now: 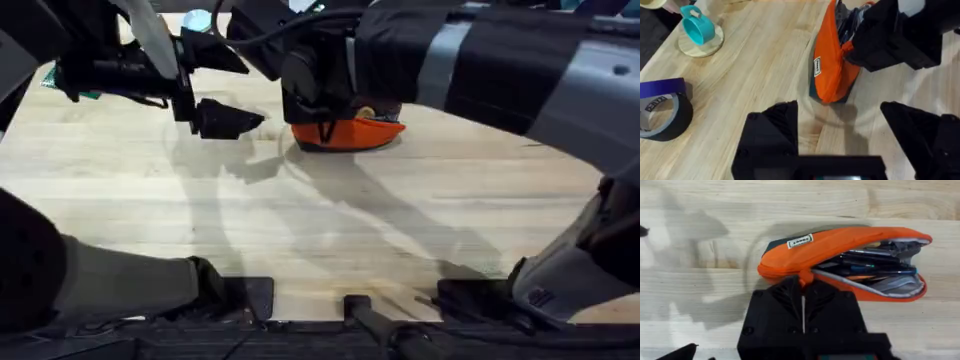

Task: Unzip the bag, pick up the pens from the table one at a time and place them inside, then zip the bag closed.

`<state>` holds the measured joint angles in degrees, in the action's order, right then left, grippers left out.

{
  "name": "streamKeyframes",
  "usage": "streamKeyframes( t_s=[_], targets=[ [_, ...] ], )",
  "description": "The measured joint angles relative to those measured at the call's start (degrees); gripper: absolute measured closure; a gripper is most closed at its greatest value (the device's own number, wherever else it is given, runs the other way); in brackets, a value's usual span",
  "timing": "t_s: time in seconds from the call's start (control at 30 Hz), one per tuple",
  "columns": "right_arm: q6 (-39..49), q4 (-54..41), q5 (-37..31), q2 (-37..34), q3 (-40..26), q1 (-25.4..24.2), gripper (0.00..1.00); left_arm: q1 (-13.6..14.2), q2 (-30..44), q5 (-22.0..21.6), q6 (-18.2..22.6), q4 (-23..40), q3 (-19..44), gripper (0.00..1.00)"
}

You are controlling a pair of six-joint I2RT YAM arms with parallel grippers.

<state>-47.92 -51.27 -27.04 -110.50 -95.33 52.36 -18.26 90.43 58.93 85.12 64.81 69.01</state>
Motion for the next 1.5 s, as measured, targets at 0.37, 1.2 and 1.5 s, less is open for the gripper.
streamKeyframes(
  t_s=[0.37,1.2,1.5],
  targets=[
    [0.00,0.00,-0.01,0.00,0.00,-0.01,0.971,0.00,3.32,3.65,0.04,-1.87,0.00,0.005],
    [0.00,0.00,-0.01,0.00,0.00,0.00,0.970,9.42,20.41,12.24,2.82,-8.10,0.00,0.064],
    [0.00,0.00,-0.01,0.00,0.00,0.00,0.970,12.31,20.41,11.64,2.84,-8.91,0.00,0.155]
  ],
)
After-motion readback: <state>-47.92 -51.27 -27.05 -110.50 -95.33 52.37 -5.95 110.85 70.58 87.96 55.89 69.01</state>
